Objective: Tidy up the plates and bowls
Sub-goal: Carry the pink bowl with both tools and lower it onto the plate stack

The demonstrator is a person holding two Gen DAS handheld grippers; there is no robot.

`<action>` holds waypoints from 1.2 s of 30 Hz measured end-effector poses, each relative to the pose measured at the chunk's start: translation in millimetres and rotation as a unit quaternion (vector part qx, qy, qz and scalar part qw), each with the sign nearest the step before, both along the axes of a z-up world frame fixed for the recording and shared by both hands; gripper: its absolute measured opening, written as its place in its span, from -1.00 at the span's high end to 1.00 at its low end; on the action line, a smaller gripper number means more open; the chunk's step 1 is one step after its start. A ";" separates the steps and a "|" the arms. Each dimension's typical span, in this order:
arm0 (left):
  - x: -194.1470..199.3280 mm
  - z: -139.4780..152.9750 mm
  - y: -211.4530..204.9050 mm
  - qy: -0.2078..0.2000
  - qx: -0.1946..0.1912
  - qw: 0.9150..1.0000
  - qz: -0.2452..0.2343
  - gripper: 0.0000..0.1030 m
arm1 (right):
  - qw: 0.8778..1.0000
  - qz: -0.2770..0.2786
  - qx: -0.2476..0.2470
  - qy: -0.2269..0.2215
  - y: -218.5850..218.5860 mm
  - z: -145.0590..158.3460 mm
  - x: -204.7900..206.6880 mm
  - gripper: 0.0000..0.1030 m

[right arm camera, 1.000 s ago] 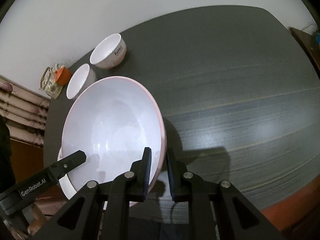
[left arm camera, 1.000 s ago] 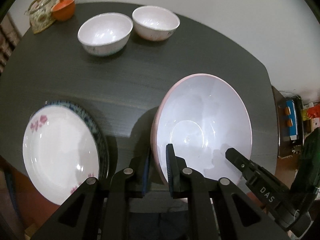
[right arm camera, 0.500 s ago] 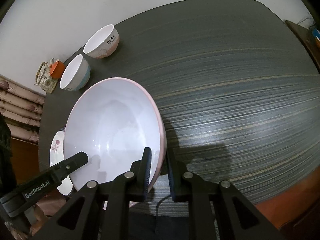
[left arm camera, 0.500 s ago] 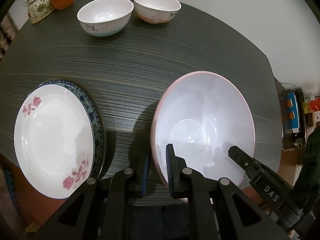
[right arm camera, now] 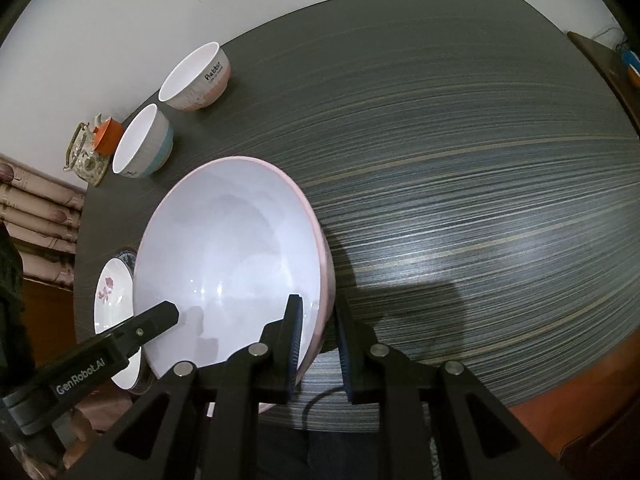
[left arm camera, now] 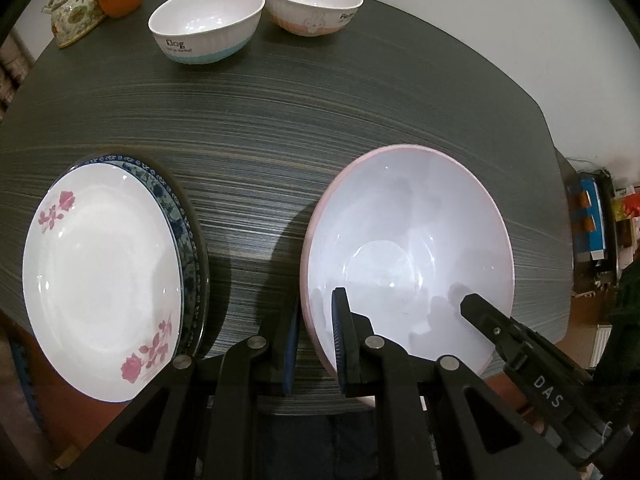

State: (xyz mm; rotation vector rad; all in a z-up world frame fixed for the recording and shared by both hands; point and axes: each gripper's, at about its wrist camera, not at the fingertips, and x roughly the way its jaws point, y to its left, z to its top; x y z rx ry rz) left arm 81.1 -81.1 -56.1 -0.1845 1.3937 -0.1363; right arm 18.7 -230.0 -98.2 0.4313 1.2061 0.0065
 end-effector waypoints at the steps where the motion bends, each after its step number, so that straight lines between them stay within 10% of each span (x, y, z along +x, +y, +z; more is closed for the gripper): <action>1: -0.8 0.0 -0.6 0.000 0.000 1.000 0.000 0.77 | 1.000 0.000 0.001 0.000 -0.1 0.0 -0.1 0.64; 36: -1.6 32.9 44.3 -0.026 -0.036 0.998 0.033 0.67 | 0.998 -0.016 0.000 -0.057 -14.5 55.2 11.1 0.36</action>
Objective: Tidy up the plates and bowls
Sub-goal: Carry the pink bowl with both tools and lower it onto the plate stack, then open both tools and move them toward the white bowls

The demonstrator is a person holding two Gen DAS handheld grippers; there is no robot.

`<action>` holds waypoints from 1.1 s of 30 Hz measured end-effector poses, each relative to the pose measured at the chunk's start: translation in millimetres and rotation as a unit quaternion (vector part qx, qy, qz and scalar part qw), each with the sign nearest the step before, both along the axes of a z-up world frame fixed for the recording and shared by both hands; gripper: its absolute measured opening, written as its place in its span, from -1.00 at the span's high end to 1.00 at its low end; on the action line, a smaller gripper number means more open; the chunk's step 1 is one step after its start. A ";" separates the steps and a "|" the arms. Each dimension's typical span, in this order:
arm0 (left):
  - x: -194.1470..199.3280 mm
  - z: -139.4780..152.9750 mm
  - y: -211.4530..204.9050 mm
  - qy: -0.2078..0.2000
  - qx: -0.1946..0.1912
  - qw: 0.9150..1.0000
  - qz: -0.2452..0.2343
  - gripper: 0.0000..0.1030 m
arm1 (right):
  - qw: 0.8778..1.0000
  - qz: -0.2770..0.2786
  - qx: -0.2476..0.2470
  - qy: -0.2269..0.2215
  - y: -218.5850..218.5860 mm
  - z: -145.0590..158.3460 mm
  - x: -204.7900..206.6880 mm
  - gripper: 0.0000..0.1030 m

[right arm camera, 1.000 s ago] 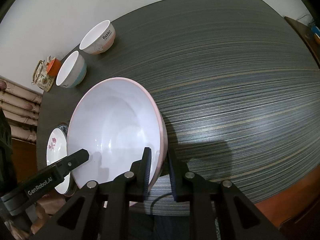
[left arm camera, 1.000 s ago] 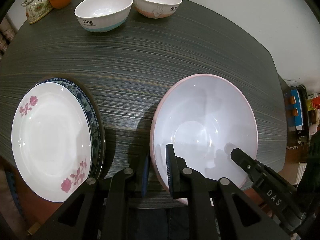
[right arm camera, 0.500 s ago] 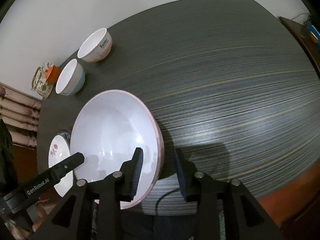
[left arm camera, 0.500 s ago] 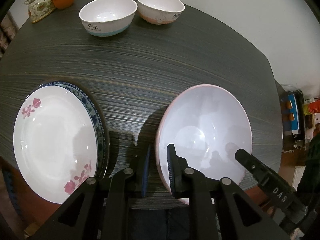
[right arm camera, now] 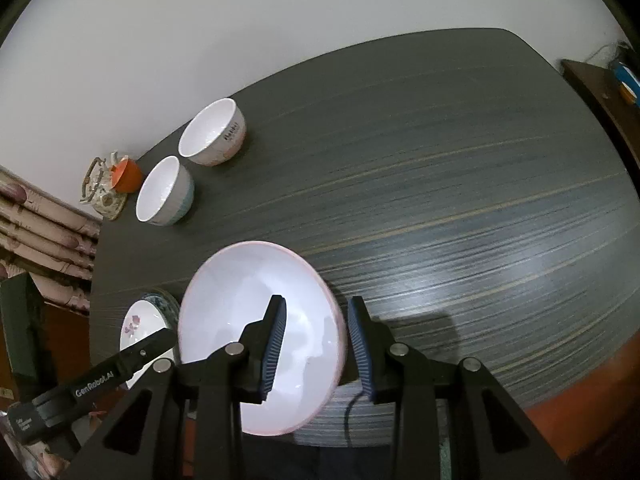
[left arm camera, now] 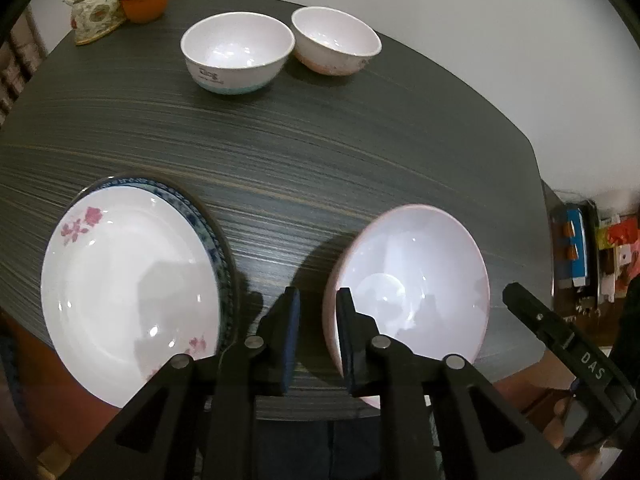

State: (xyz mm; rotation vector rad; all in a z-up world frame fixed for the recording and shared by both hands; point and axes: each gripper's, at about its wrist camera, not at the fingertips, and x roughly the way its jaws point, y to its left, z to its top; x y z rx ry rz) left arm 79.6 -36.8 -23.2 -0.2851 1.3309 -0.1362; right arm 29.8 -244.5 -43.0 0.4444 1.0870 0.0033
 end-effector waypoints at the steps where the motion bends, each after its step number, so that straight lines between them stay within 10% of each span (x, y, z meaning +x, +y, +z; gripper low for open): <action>1: -1.0 0.4 1.0 0.000 -0.001 1.000 0.003 0.67 | 1.000 0.003 0.000 -0.002 1.7 1.1 0.9 0.36; 33: 103.5 15.0 144.8 -0.020 -0.001 0.991 0.135 0.36 | 0.994 0.098 0.048 0.009 123.4 4.7 149.9 0.36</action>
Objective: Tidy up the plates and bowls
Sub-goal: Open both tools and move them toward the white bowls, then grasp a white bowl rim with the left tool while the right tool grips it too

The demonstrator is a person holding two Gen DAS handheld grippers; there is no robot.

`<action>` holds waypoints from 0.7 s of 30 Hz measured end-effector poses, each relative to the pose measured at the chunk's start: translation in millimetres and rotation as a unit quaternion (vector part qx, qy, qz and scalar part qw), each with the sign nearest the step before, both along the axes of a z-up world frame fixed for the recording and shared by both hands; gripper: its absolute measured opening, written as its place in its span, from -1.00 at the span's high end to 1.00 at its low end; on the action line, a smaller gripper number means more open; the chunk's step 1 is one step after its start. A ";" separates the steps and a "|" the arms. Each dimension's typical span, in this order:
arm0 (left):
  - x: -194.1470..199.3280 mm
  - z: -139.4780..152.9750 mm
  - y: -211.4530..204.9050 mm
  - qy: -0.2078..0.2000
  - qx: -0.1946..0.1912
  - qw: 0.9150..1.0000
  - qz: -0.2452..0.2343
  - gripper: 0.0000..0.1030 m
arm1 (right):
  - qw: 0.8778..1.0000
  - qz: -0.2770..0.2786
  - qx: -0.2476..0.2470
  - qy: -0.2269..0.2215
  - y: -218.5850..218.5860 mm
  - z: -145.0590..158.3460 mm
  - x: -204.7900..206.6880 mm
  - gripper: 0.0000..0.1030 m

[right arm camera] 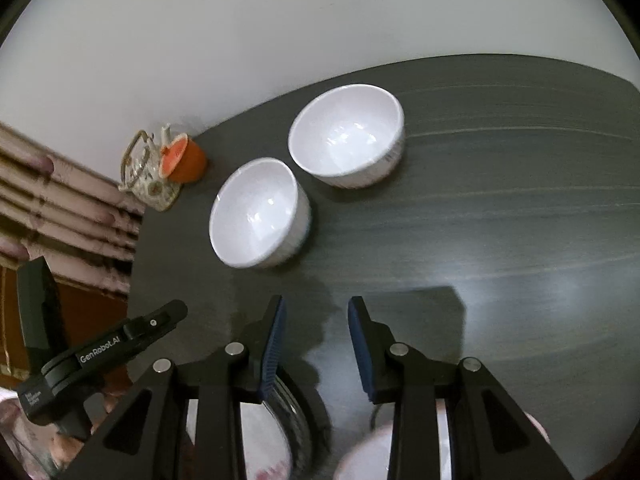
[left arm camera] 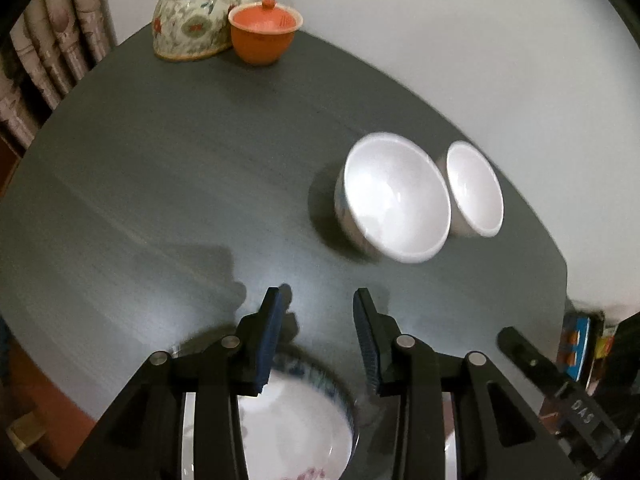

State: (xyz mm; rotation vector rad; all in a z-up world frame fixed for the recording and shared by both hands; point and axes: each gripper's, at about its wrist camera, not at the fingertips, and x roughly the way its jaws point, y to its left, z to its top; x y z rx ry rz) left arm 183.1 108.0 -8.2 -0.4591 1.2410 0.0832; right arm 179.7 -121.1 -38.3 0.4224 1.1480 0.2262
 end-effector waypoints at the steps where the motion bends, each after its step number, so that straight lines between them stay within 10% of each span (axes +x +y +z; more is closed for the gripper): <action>1: 7.5 0.4 2.1 -0.003 -0.002 1.000 0.000 0.33 | 1.000 -0.003 0.002 0.000 3.4 -1.6 7.4 0.36; 21: 82.8 -55.2 0.7 0.035 -0.023 0.999 -0.004 0.34 | 0.999 -0.024 -0.012 0.041 43.7 -51.9 92.7 0.36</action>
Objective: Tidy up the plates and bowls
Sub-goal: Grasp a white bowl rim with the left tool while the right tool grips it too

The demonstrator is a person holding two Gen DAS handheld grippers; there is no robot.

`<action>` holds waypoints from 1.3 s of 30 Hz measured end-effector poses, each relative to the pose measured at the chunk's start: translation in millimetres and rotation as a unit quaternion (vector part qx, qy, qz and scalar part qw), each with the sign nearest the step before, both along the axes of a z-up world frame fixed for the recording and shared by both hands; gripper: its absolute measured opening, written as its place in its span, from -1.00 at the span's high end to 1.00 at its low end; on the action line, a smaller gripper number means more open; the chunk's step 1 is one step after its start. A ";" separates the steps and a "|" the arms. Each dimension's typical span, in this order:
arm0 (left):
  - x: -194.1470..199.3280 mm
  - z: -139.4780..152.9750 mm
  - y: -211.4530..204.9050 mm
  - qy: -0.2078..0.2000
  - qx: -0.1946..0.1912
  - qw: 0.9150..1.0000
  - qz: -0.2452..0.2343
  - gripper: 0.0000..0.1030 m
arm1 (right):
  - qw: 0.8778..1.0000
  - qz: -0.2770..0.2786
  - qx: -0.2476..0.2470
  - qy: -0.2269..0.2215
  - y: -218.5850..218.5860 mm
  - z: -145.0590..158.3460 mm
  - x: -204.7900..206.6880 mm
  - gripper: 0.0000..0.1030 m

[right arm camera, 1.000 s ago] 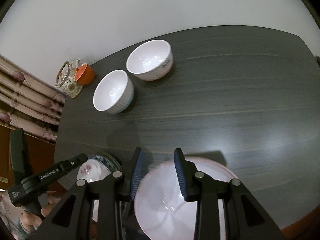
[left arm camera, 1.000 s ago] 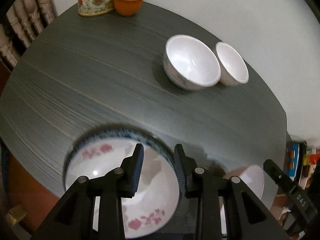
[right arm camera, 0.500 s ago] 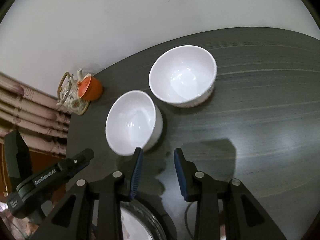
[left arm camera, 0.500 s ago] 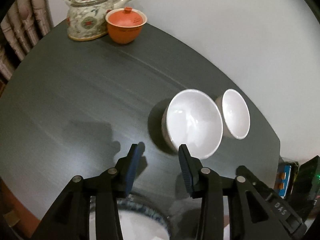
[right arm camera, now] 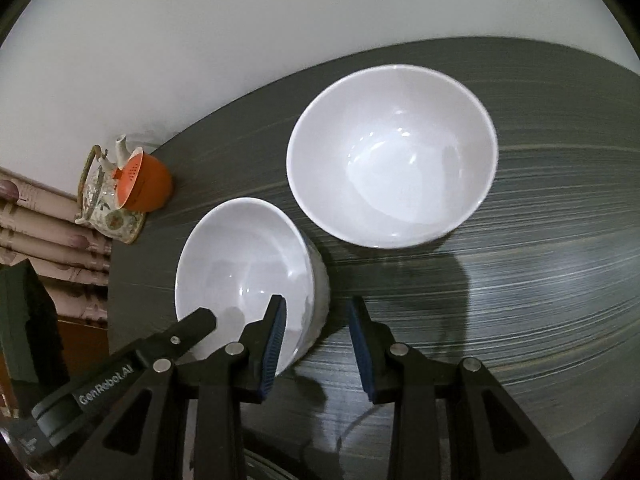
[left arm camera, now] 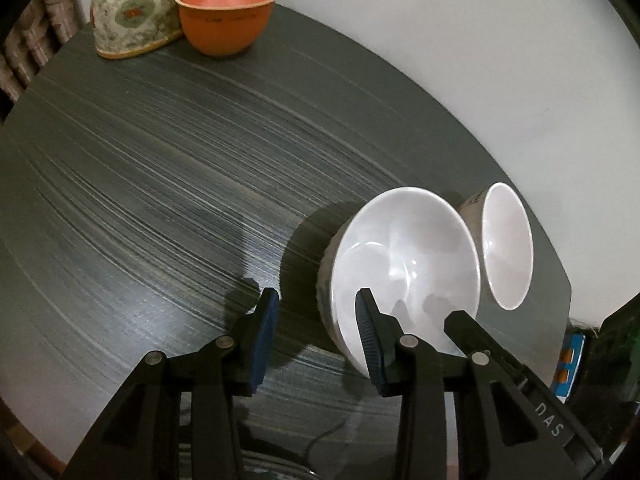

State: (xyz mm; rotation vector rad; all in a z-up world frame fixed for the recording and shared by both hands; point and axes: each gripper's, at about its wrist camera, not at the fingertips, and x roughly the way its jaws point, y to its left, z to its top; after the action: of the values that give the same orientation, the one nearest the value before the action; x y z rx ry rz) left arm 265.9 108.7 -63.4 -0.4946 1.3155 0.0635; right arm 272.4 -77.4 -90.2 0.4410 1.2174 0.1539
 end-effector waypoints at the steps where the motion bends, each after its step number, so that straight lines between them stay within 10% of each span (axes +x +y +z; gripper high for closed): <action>1: 0.8 -2.0 -0.6 0.000 0.002 1.000 0.000 0.38 | 1.000 0.001 -0.003 0.000 1.0 -1.3 1.0 0.37; 8: 1.4 -9.3 -6.3 -0.004 -0.011 1.000 -0.009 0.73 | 1.000 0.005 -0.005 -0.004 7.2 -7.1 4.0 0.70; 39: -119.7 77.7 -47.5 -0.056 0.025 0.998 -0.018 0.75 | 0.997 0.036 -0.007 -0.068 -9.9 87.6 -130.6 0.70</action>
State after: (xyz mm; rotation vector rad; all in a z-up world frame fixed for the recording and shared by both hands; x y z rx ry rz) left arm 146.2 61.2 14.3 -0.4261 1.2096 0.0379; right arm 141.8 -87.3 -2.6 0.3684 1.0994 0.2332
